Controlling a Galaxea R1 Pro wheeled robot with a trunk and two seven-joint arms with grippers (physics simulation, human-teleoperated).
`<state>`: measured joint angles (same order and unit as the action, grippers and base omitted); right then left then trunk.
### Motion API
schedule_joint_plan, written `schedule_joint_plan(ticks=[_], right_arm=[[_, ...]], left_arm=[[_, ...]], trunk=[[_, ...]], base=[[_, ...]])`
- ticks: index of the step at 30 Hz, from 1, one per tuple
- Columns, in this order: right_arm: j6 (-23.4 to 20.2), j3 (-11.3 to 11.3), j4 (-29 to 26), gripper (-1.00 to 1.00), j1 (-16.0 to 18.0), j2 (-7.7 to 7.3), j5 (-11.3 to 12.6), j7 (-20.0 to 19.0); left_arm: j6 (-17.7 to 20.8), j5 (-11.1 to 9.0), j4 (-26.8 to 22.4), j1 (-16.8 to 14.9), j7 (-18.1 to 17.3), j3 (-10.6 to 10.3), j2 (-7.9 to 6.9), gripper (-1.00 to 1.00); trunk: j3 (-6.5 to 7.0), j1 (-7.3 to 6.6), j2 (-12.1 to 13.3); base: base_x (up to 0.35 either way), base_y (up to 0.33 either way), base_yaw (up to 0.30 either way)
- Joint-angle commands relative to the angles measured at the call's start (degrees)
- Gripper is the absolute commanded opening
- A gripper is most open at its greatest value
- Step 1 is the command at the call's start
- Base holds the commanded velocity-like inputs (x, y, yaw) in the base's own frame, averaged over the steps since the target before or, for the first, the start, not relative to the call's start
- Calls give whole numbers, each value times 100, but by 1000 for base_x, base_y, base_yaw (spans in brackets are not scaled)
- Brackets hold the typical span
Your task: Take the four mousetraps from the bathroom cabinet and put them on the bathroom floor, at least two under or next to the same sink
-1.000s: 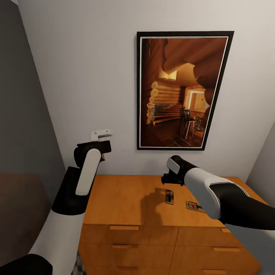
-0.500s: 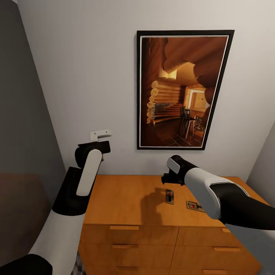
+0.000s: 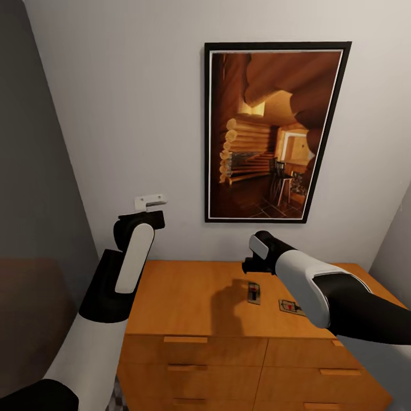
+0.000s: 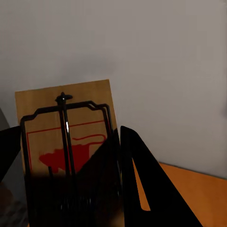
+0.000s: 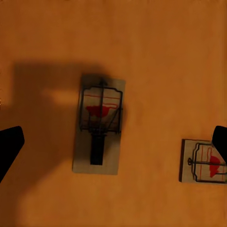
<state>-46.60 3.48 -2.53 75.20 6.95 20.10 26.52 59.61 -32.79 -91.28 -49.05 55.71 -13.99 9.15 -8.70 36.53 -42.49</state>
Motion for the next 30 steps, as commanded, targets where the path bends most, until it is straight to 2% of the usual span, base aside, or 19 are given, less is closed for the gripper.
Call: schedule_joint_plan(ticks=[1, 11, 19, 27, 30], right_arm=[[-24, 40, -22, 100, 3, 3, 62, 38], [-20, 43, -36, 100, 3, 36, 64, 32], [-18, 44, -37, 100, 3, 54, 46, 28], [-13, 47, -42, 100, 3, 57, 38, 22], [-9, 47, -44, 100, 3, 59, 38, 21]], left_arm=[[39, -34, -4, -8, 61, -6, -1, -100], [39, -34, -4, -8, 50, -7, -2, -100], [39, -38, -4, -8, -13, -10, -15, -100], [39, -42, -4, -8, -242, -15, -25, -100], [39, -43, -4, -8, -319, -15, -31, -100]], trunk=[[-28, 24, -48], [-207, 243, -449], [-207, 243, -449], [-207, 243, -449], [-261, 309, -569]], base=[[0, 0, 0], [0, 0, 0], [0, 0, 0], [0, 0, 0], [0, 0, 0]])
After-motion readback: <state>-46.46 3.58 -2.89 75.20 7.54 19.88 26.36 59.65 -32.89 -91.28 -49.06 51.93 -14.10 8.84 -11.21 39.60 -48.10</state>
